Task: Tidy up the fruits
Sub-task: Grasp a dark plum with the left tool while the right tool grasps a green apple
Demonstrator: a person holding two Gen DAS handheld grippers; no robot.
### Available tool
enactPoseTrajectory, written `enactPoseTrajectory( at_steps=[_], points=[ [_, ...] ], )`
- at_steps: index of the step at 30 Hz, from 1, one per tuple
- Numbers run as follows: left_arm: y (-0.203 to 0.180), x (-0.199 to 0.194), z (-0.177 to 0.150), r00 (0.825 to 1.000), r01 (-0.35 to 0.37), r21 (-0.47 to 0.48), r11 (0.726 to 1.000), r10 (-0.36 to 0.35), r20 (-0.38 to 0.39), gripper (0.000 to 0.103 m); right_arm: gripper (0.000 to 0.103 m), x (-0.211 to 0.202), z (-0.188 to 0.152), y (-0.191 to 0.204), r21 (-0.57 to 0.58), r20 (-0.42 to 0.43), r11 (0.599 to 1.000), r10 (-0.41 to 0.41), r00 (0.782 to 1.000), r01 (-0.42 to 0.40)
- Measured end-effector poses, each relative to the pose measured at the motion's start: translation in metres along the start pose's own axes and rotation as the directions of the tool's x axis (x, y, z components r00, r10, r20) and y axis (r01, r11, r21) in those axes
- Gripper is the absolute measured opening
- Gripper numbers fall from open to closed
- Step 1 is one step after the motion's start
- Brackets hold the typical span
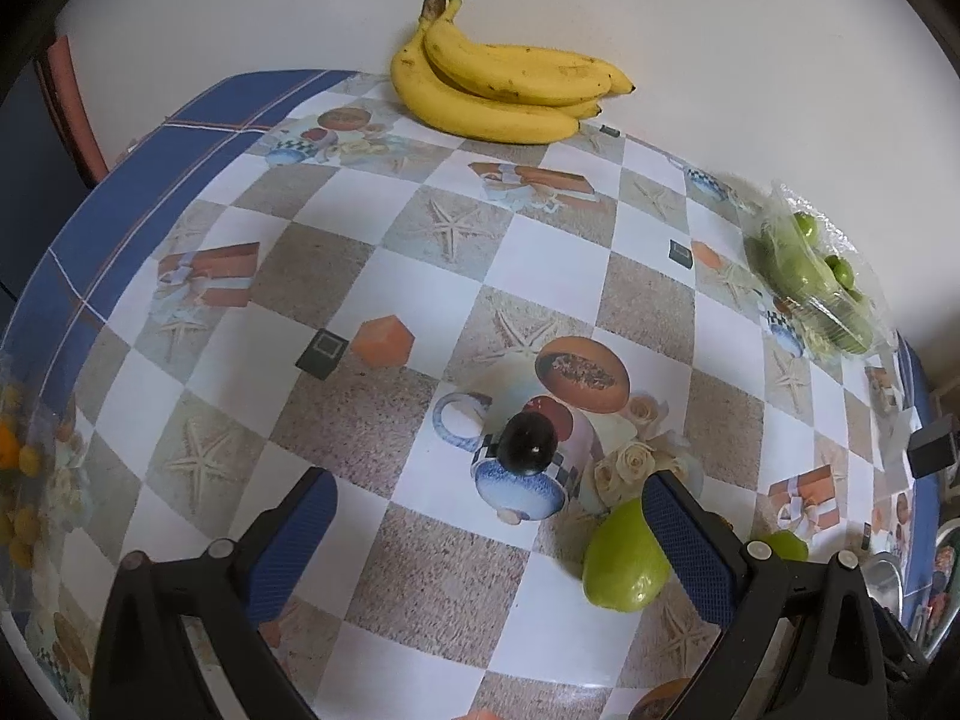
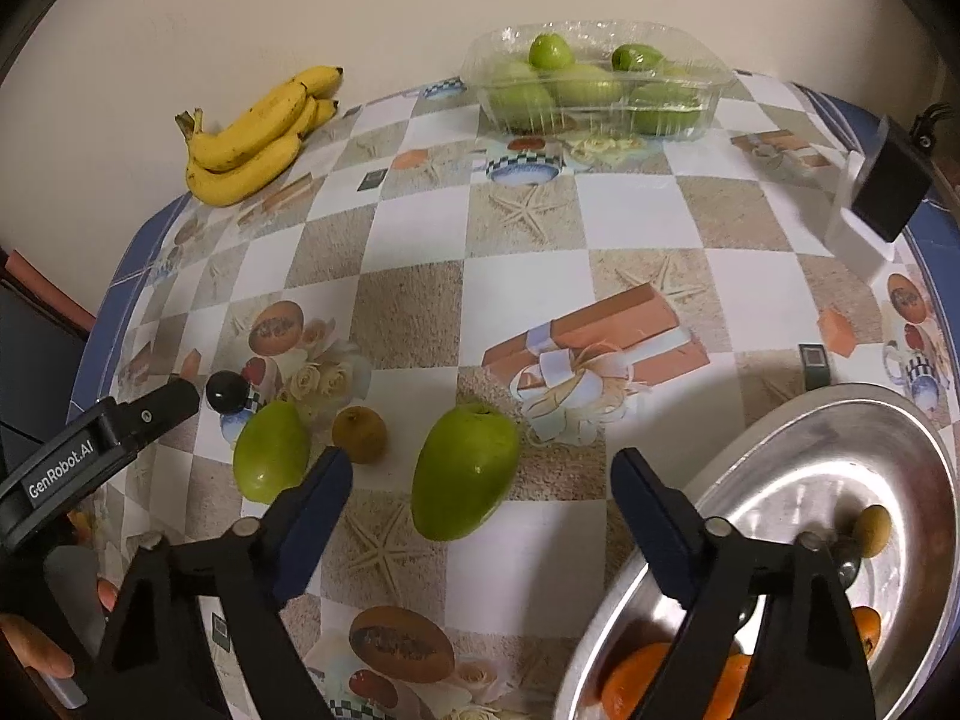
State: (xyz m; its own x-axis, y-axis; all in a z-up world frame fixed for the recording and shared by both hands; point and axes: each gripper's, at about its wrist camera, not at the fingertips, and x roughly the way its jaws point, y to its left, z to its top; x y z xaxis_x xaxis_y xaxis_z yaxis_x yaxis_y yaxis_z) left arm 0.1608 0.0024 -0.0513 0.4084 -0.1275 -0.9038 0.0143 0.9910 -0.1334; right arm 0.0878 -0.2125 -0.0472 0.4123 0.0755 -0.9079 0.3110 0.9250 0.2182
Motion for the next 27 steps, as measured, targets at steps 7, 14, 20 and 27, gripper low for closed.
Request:
enactPoseTrajectory(
  at_steps=[7,14,20,27],
  points=[
    [0.002,0.013,0.008,1.000,0.012,-0.023,1.000,-0.012,-0.011,0.090,0.065,0.014,0.002,0.003,-0.002,-0.032,1.000,0.016,0.999,-0.016],
    [0.000,0.027,0.014,0.999,0.036,-0.029,0.999,-0.037,-0.035,0.069,0.041,0.021,0.005,0.004,0.004,-0.049,1.000,0.021,0.999,-0.021],
    [-0.002,0.034,0.017,0.997,0.062,-0.038,0.997,-0.064,-0.052,0.038,0.040,0.022,0.007,0.001,0.017,-0.059,0.999,0.036,0.998,-0.035],
    [-0.006,0.030,0.017,0.997,0.062,-0.033,0.998,-0.064,-0.046,0.026,0.040,0.020,0.007,-0.001,0.024,-0.066,0.999,0.043,0.997,-0.042]
  ],
)
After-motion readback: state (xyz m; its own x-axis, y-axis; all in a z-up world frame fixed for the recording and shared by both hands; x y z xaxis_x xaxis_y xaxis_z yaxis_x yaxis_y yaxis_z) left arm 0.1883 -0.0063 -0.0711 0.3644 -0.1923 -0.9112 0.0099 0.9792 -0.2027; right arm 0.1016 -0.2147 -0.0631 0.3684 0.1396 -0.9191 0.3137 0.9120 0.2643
